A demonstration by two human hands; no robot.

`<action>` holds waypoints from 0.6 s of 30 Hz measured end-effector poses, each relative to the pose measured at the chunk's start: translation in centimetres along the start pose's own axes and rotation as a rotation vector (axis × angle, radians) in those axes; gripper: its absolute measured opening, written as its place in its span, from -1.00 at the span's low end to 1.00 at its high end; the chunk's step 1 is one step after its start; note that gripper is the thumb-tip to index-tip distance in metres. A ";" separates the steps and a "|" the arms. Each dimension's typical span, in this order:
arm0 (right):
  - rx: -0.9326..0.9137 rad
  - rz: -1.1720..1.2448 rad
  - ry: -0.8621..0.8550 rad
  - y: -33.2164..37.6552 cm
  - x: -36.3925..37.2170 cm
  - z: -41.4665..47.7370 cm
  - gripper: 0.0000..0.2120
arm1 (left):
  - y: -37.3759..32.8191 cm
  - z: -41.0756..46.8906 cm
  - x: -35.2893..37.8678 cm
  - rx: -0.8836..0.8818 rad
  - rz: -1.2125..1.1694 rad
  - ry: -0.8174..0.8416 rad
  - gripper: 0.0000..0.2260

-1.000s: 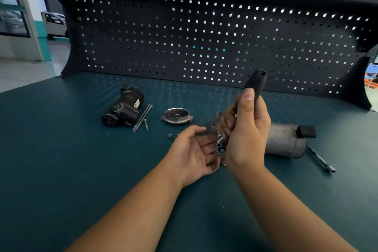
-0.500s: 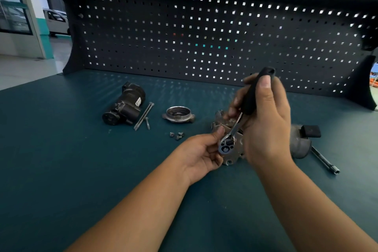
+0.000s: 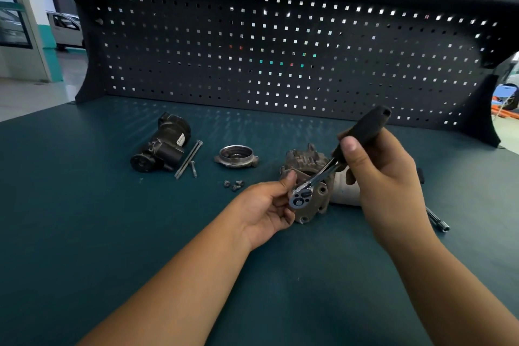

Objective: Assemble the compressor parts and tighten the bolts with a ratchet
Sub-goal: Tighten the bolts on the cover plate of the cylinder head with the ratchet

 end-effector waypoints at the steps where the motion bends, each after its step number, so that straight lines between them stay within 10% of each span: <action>1: -0.006 -0.003 -0.027 -0.1 -0.3 -0.1 -0.83 | 0.0 0.0 0.0 -0.001 -0.004 0.003 -0.91; 6: -0.012 -0.107 -0.138 -0.8 -2.1 -0.9 -0.30 | -0.1 0.0 0.1 0.005 0.006 0.031 -0.86; 10: -0.060 -0.568 -0.088 -1.3 -4.2 -1.6 -0.68 | 0.0 0.1 0.1 0.009 0.025 0.043 -0.86; 18: -0.049 -1.025 0.373 -2.5 -5.7 -2.6 -0.80 | -0.1 0.2 0.1 0.025 0.045 0.066 -0.83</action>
Point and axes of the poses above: each hand's wrist, its own z-axis towards the middle knuckle, its own x-axis out of the palm, y = z × x, the point moved 2 cm from there along z, towards the middle knuckle, and after that the axes turned 3 degrees about -y, right-handed, at the moved point
